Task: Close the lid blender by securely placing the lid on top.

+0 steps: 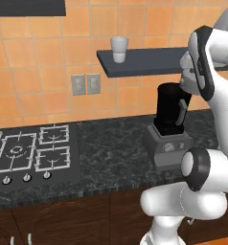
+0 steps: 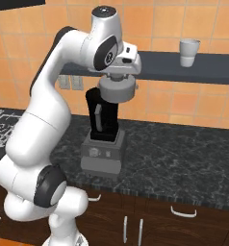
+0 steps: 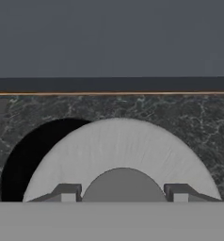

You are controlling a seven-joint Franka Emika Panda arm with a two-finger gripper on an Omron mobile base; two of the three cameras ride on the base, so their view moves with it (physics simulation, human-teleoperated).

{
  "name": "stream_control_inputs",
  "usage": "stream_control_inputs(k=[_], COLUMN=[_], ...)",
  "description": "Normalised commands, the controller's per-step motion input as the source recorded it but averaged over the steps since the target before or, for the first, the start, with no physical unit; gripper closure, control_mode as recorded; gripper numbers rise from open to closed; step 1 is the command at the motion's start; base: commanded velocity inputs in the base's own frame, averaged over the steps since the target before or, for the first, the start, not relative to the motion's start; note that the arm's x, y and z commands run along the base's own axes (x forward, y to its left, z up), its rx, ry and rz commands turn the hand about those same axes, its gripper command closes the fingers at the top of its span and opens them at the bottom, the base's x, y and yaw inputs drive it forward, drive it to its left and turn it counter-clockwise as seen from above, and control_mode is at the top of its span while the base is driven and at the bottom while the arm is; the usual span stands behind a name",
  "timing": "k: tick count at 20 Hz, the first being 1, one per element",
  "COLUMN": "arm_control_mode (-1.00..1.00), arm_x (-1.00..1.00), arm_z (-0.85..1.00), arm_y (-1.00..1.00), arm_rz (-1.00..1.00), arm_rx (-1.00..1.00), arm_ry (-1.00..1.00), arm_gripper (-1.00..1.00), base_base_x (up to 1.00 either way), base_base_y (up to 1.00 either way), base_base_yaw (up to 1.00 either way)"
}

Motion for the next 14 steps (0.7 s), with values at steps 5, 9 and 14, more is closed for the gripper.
stream_control_inputs(k=[5,9,14], arm_control_mode=[-1.0,-1.0,-1.0], arm_x=[0.15,0.23,0.25], arm_z=[0.39,0.21,0.01], arm_y=[0.42,0.42,0.16], arm_rz=[0.0,0.0,0.0], arm_rx=[0.0,0.0,0.0], arm_ry=[0.0,0.0,0.0], arm_gripper=[1.0,1.0,1.0], base_base_x=[0.0,0.0,0.0], base_base_y=[0.0,0.0,0.0], base_base_yaw=[0.0,0.0,0.0])
